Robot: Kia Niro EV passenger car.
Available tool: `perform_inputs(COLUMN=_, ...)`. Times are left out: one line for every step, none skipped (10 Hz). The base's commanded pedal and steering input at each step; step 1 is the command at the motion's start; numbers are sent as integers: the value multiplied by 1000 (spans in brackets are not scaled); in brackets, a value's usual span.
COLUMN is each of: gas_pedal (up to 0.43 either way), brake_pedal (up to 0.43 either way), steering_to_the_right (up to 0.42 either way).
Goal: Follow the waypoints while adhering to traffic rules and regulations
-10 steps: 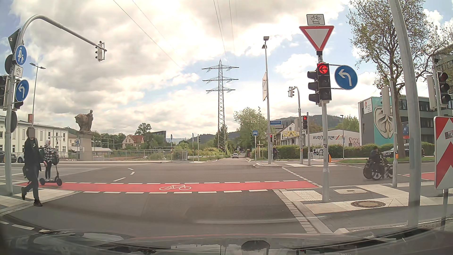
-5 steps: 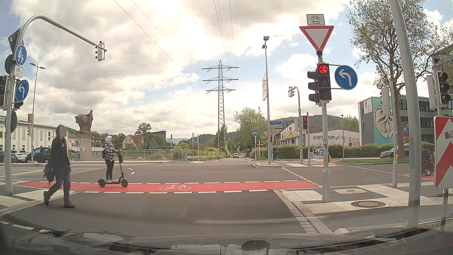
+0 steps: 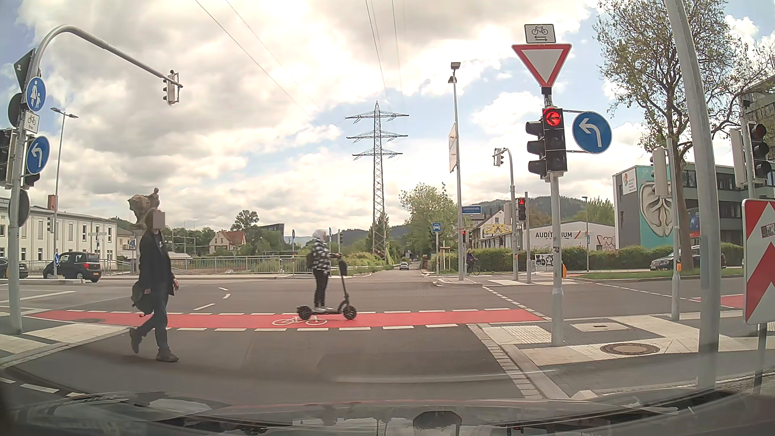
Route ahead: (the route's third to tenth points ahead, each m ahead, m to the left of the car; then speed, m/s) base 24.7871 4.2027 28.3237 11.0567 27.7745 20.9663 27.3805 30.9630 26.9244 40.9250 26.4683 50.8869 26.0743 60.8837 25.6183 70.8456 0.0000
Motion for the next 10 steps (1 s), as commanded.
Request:
perform_inputs(gas_pedal=0, brake_pedal=262, steering_to_the_right=-4)
perform_inputs(gas_pedal=0, brake_pedal=268, steering_to_the_right=-4)
perform_inputs(gas_pedal=0, brake_pedal=262, steering_to_the_right=-4)
perform_inputs(gas_pedal=0, brake_pedal=262, steering_to_the_right=-4)
perform_inputs(gas_pedal=0, brake_pedal=262, steering_to_the_right=-4)
perform_inputs(gas_pedal=0, brake_pedal=262, steering_to_the_right=-4)
perform_inputs(gas_pedal=0, brake_pedal=262, steering_to_the_right=-4)
perform_inputs(gas_pedal=0, brake_pedal=262, steering_to_the_right=-4)
perform_inputs(gas_pedal=0, brake_pedal=262, steering_to_the_right=-4)
perform_inputs(gas_pedal=0, brake_pedal=268, steering_to_the_right=-4)
